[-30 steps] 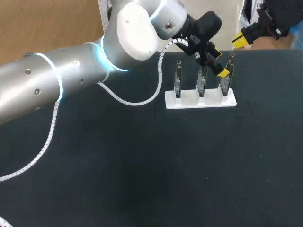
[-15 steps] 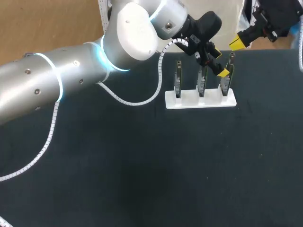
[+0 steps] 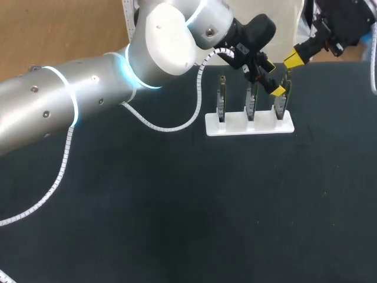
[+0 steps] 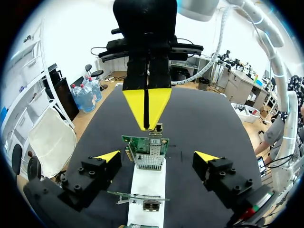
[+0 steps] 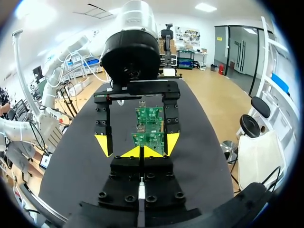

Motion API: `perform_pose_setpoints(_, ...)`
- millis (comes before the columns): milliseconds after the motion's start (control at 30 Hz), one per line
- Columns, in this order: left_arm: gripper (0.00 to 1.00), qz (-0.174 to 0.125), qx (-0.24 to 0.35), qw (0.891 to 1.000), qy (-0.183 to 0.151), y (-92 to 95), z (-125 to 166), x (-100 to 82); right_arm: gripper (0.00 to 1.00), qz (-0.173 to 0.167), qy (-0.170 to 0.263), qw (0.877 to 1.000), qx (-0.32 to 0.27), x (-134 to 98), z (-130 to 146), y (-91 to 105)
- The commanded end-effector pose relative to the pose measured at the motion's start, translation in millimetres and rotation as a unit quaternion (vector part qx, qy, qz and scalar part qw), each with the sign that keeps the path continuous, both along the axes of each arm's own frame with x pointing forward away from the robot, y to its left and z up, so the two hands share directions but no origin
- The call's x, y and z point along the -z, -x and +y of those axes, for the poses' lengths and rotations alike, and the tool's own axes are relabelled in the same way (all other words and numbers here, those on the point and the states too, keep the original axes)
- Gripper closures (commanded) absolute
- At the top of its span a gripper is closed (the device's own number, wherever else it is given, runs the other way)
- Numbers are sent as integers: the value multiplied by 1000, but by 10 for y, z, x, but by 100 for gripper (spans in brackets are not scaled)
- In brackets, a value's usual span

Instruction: Pick up the optical module with the left hand, and insert it into the network port with the right hand.

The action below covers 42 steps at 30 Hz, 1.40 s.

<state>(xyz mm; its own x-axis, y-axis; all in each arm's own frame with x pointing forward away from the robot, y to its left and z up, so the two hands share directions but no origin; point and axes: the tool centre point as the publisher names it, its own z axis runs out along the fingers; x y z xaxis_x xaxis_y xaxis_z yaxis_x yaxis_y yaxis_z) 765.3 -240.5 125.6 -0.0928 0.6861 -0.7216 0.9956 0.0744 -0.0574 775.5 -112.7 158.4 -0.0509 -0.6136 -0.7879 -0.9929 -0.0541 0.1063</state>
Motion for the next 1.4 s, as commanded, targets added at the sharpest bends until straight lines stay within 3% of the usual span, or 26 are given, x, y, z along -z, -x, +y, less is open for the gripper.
perform_pose_setpoints(33, 0, 0, 1, 1000, -1, -12, -6, 0, 100, 4, -1, 1000, 1, 34, -3, -1)
perform_pose_setpoints(1400, 0, 0, 1, 1000, -1, -12, -6, 0, 100, 29, -5, 1000, 11, 214, 0, 25)
